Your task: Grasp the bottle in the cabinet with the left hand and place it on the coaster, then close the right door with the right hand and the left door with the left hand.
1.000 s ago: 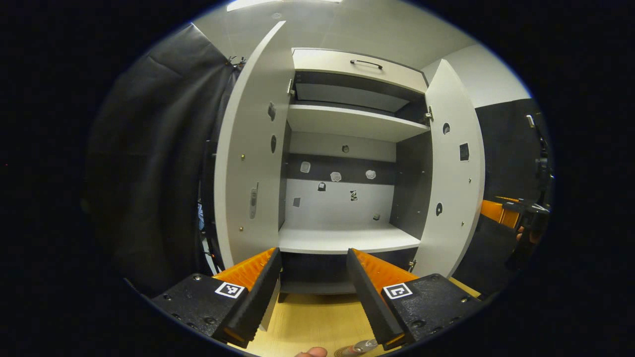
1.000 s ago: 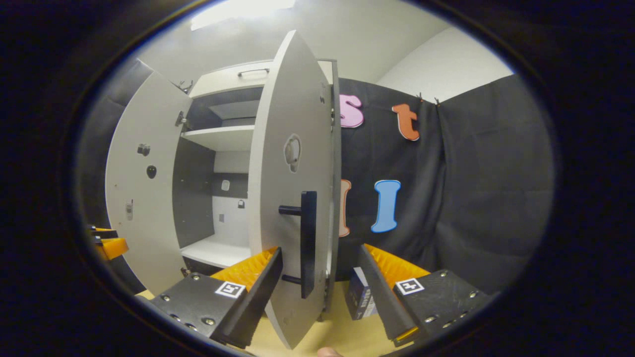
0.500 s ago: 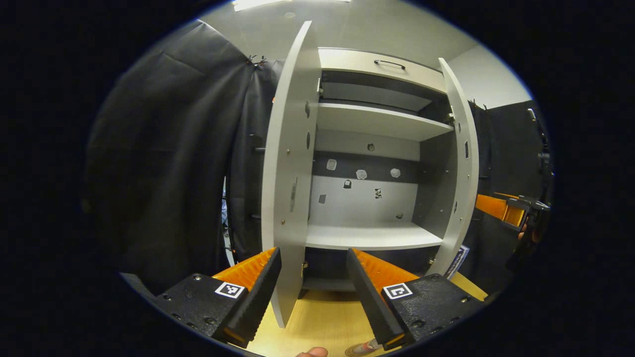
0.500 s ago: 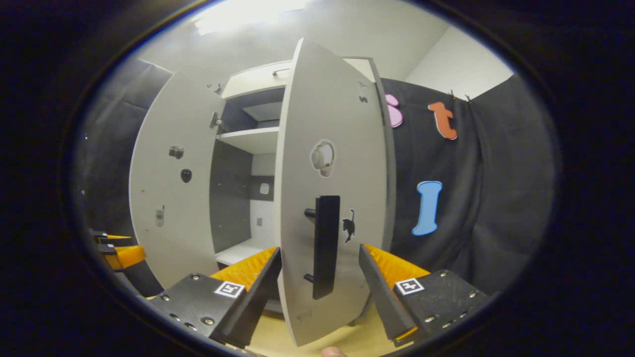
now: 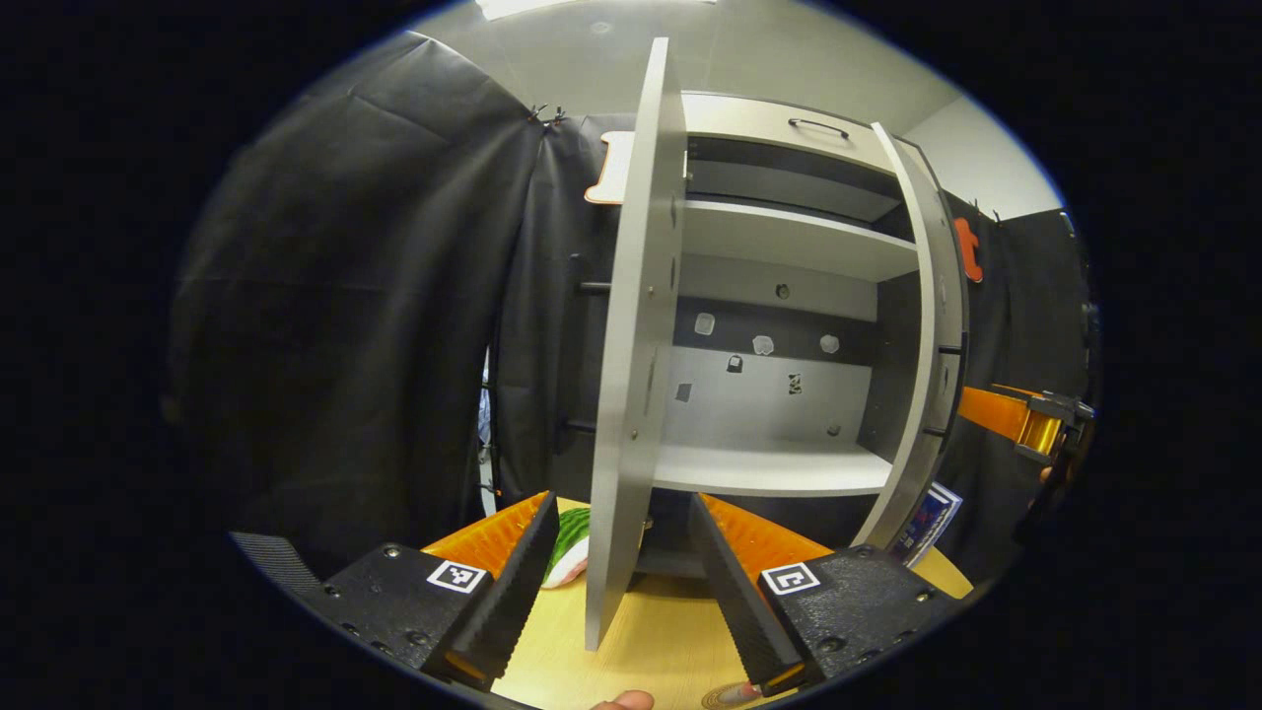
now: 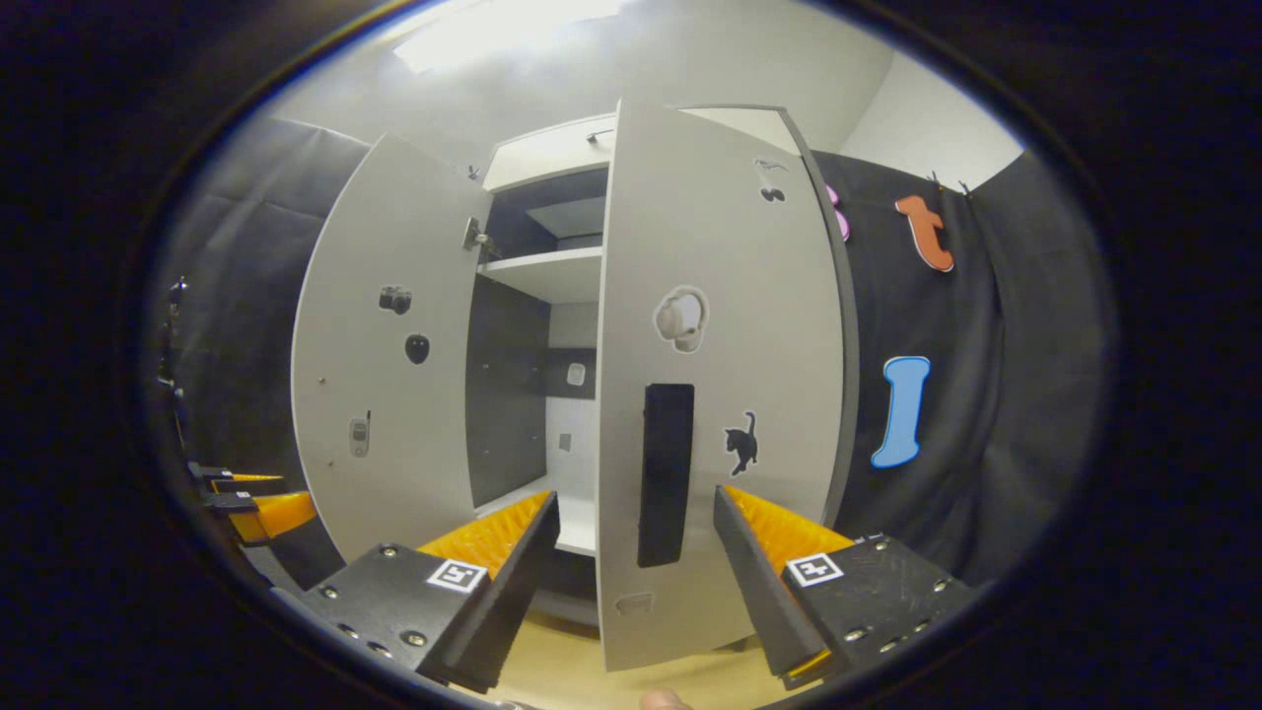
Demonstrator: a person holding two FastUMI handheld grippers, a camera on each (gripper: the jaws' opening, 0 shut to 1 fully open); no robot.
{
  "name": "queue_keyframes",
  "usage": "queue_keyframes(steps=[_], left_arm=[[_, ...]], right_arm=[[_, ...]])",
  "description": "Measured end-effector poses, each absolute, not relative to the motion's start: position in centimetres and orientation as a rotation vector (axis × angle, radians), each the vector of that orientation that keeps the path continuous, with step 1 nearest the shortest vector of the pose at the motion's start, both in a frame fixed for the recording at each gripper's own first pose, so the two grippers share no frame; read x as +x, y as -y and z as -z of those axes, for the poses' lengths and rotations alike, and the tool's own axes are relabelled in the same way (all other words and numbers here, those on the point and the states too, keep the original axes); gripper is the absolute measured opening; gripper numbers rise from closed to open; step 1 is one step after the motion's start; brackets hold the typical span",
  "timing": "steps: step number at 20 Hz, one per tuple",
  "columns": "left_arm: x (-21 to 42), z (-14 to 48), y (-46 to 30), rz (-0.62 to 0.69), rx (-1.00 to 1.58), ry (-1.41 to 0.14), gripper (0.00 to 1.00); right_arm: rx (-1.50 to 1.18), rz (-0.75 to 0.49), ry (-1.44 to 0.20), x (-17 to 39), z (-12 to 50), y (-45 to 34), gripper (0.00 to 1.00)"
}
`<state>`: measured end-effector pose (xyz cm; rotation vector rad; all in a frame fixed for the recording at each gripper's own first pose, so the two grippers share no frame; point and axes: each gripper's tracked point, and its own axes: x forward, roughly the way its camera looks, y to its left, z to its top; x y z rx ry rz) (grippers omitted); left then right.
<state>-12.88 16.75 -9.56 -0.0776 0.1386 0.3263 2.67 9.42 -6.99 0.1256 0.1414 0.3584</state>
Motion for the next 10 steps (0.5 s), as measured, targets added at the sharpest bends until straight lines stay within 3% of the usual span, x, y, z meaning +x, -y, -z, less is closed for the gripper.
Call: queue_keyframes(steps=[10], left_arm=[[-13.0,10.2,-19.9,-0.396,-0.087,-0.149,0.87]], right_arm=[[0.119,-0.322,-0.145,3.6,7.1,-8.4,0.95]])
